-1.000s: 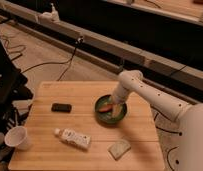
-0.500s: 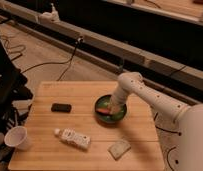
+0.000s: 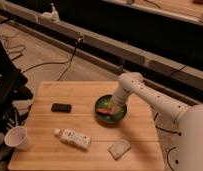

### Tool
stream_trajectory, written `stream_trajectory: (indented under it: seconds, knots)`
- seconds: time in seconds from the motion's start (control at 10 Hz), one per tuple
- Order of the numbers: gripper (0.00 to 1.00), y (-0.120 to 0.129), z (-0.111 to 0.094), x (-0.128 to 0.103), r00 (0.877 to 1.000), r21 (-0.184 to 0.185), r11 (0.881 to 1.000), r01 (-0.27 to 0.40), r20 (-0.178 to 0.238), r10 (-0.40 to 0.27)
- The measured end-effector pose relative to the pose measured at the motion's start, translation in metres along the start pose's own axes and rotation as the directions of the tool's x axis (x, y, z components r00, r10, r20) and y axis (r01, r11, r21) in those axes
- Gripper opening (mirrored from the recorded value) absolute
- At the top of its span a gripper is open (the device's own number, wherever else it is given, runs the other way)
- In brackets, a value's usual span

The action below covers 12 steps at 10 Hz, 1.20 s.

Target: Place the pepper in the ceramic cup

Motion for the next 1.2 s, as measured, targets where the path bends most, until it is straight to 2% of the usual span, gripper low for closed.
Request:
stream_trajectory:
  seconds: [0.3, 0.6, 0.7, 0.9, 1.0, 1.2]
  knots:
    - [0.00, -0.006, -0.022, 0.003, 0.998, 0.019, 1.000, 0.000, -0.060, 0.002]
    - [0.00, -0.016, -0.061, 0.002, 0.993, 0.065, 0.998, -0.012, -0.112, 0.019]
    - [0.00, -0.017, -0.071, -0.006, 0.996, 0.077, 0.997, -0.017, -0.090, 0.023]
    - [0.00, -0.025, -0.087, -0.040, 1.000, 0.111, 0.994, -0.013, 0.020, 0.011]
    - [0.00, -0.028, -0.092, -0.057, 0.998, 0.118, 0.993, -0.002, 0.065, -0.006]
    - [0.00, -0.031, -0.094, -0.090, 0.990, 0.113, 0.993, 0.042, 0.128, -0.056]
